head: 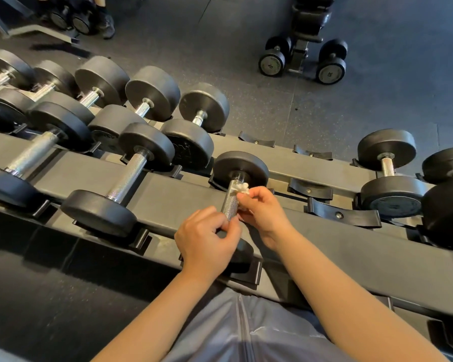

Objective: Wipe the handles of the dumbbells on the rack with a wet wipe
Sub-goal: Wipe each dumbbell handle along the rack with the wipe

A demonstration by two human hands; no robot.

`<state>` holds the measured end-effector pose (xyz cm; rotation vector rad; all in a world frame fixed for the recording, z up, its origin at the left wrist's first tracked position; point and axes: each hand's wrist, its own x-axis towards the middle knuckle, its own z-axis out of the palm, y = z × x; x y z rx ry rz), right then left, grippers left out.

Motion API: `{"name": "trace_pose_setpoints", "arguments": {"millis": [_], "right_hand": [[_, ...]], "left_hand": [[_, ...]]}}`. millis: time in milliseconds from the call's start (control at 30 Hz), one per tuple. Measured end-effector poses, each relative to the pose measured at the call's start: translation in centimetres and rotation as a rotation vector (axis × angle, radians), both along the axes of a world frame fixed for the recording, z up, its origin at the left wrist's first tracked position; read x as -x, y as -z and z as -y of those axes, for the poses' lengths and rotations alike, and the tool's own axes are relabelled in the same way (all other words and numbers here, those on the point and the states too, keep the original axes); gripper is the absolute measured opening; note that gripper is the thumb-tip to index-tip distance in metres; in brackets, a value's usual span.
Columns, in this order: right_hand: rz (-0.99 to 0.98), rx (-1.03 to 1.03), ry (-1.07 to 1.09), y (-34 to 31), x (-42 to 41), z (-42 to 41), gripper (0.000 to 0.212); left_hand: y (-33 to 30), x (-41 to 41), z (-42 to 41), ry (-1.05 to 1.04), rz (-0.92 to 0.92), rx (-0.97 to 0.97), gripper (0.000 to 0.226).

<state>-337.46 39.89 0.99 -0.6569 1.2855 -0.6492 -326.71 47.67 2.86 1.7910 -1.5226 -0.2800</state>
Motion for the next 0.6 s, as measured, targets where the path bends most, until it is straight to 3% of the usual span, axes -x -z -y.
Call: {"name": "trace_pose_setpoints", "arguments": {"millis": [67,267,400,533,600], "right_hand": [[0.063,-0.055,0.018,-0.7,-0.4,-0.1,0.01],[-0.159,0.075,-0.032,-1.6,0.3,-0.9,0.019],[-0.234,0.16,-0.115,-1.8,0.8,-1.2,0.017],[-0.577,0.486,-0.374,-1.5,0.0,-1.1,0.007],[-0.684,0.629,-0.353,-0.8,-0.3,0.0,0.009]], "left_hand": [[0.1,-0.1,0.0,-0.029,-0.042,0.004,0.037],[0.4,1.1,-0.9,-0.097,-0.424,-0.013,0.037],[1.0,-0.2,-0.6,-0.169,-0.703,-0.105,0.053],[1.5,-2.5,-0.3,-0.322,-1.024,-0.163,0.05],[1.6,-2.9,-0.3,-0.311,-1.091,-0.175,0.049]]}}
